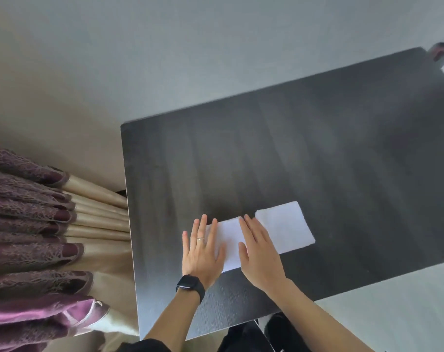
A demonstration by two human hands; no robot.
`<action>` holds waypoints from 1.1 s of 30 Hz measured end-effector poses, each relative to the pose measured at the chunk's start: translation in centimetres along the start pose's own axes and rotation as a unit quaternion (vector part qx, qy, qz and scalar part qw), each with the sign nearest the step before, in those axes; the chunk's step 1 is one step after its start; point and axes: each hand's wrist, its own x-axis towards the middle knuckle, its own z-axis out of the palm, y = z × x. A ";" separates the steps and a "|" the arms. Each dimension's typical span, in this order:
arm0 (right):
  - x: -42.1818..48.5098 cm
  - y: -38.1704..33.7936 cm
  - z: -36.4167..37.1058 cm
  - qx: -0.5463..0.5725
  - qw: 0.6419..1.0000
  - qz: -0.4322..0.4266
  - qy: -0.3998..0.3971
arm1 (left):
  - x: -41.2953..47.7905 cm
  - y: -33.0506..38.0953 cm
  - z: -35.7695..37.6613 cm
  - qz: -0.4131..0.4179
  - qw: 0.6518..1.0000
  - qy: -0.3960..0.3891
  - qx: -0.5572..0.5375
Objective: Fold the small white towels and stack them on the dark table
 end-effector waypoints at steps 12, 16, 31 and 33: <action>-22.2 15.7 -19.0 0.090 0.915 0.268 0.287 | -4.4 30.0 -5.6 0.337 0.939 -0.047 -0.053; -33.0 22.6 -25.0 0.072 0.851 0.348 0.387 | -10.2 43.9 -6.1 0.440 0.895 -0.024 -0.066; -72.0 40.4 -43.7 -0.083 0.596 0.472 0.645 | -37.2 88.0 -6.1 0.725 0.668 0.003 -0.166; -75.4 43.0 -45.9 -0.100 0.581 0.487 0.644 | -39.4 92.8 -5.6 0.744 0.644 0.001 -0.179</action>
